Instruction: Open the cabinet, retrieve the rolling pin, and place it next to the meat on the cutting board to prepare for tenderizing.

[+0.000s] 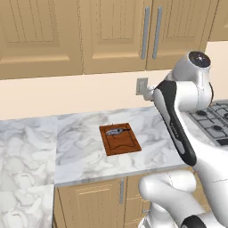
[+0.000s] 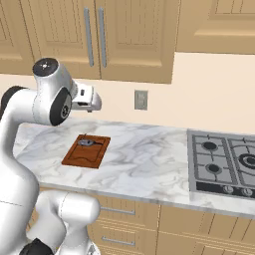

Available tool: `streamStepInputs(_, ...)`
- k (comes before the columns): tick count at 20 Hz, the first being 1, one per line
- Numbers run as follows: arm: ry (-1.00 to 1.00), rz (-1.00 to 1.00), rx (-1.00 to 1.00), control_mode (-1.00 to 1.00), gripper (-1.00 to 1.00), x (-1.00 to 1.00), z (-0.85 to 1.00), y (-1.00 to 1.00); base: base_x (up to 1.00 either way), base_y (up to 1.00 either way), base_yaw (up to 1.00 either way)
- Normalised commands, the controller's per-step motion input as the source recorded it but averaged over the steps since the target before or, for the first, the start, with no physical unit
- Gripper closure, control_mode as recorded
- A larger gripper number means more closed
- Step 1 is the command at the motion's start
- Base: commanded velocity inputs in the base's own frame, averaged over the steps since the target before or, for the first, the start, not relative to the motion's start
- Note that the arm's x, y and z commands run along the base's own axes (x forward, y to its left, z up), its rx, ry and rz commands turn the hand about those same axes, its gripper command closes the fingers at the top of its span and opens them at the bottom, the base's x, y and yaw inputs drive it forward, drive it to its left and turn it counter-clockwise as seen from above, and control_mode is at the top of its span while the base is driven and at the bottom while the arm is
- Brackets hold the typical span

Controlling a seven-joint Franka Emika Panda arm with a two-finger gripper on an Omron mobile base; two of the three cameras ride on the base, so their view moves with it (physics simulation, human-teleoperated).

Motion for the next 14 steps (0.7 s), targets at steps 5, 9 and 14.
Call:
streamStepInputs(5, -0.47, -0.01, -0.02, -1.00, -1.00, -0.20, 0.34, -0.07, 0.00, 0.00, 0.00)
streamStepInputs(9, -0.37, -0.02, -0.04, -1.00, -1.00, 0.00, 0.54, -0.08, 0.00, 0.00, 0.00)
streamStepInputs(14, -0.36, -0.04, -0.04, -1.00, -1.00, 0.00, 0.65, 0.00, 0.00, 0.00, 0.00)
